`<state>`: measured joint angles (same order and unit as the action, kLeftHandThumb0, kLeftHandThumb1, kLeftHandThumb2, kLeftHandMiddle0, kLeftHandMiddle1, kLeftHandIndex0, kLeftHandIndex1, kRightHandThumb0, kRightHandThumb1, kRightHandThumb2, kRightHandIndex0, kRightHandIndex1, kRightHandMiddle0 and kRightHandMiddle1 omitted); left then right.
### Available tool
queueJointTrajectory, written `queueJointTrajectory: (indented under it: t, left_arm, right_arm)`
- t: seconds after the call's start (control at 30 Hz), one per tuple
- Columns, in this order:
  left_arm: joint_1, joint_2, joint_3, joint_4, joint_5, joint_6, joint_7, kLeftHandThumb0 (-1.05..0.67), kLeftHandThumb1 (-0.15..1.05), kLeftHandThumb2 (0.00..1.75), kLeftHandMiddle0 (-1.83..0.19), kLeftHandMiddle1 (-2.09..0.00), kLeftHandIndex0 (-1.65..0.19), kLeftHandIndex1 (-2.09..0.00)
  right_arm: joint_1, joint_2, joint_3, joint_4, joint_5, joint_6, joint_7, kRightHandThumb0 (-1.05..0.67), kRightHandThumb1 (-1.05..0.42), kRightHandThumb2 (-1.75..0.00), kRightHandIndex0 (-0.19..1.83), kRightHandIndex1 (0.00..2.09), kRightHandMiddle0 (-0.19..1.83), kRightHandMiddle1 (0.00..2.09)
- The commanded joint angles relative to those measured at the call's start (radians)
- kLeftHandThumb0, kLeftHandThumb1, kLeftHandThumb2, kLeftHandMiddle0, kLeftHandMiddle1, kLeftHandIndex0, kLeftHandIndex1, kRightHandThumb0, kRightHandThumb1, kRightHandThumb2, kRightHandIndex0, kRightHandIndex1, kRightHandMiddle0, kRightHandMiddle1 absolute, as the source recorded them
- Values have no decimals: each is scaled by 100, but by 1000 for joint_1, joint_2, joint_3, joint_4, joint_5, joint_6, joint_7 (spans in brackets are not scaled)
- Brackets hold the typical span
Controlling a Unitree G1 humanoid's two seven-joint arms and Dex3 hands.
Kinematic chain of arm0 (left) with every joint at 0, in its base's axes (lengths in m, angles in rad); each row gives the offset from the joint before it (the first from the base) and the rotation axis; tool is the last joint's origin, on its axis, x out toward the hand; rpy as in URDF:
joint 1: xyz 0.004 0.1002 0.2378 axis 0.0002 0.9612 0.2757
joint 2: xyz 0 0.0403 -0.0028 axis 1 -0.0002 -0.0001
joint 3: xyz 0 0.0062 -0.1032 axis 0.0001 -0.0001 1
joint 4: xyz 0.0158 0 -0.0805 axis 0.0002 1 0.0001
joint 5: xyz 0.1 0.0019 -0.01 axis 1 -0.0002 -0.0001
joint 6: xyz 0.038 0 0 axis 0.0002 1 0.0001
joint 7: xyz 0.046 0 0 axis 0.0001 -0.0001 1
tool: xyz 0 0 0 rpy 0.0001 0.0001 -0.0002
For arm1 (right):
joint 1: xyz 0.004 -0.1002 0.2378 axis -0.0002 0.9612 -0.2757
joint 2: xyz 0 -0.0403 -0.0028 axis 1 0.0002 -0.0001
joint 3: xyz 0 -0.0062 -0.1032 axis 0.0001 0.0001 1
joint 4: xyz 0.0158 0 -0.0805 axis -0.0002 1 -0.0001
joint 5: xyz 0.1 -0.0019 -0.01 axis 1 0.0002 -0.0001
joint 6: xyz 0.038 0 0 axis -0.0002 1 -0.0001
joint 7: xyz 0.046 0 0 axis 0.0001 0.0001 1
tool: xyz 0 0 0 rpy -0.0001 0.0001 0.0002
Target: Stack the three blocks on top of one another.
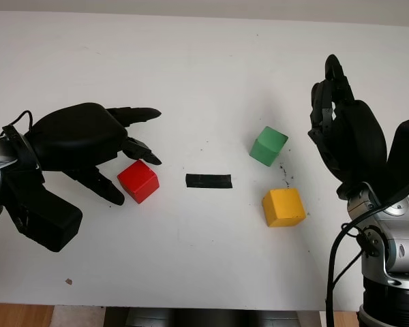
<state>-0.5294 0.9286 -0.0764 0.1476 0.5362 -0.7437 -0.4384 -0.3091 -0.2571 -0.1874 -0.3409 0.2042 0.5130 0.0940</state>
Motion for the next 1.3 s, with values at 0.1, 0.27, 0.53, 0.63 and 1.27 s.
queueJointTrajectory:
  t: [0.1,0.27,0.53,0.63,1.27]
  left_arm:
    - [19,-1,-13,4,15,-29,35,-82,85,5,-23,-6,-52,-79]
    - [16,-2,-22,18,33,-57,65,-82,84,5,-26,-7,-54,-78]
    - [28,4,-17,-13,168,-59,169,-85,84,6,-25,-5,-55,-71]
    - [32,10,-17,-29,236,-58,225,-85,83,5,-26,-6,-52,-77]
    - [21,5,-24,-15,244,-77,333,-56,86,5,-47,-9,-69,-93]
  right_arm:
    - [7,1,-9,-9,2,-9,2,-65,-105,-76,-19,0,-19,0]
    - [4,-3,-7,2,0,-19,9,-65,-105,-75,-19,0,-19,0]
    - [-1,-2,-13,2,7,-21,13,-65,-105,-76,-19,0,-19,0]
    - [0,0,-15,3,9,-23,15,-65,-105,-76,-19,0,-19,0]
    - [5,7,-18,-1,16,-22,10,-65,-105,-75,-19,0,-19,0]
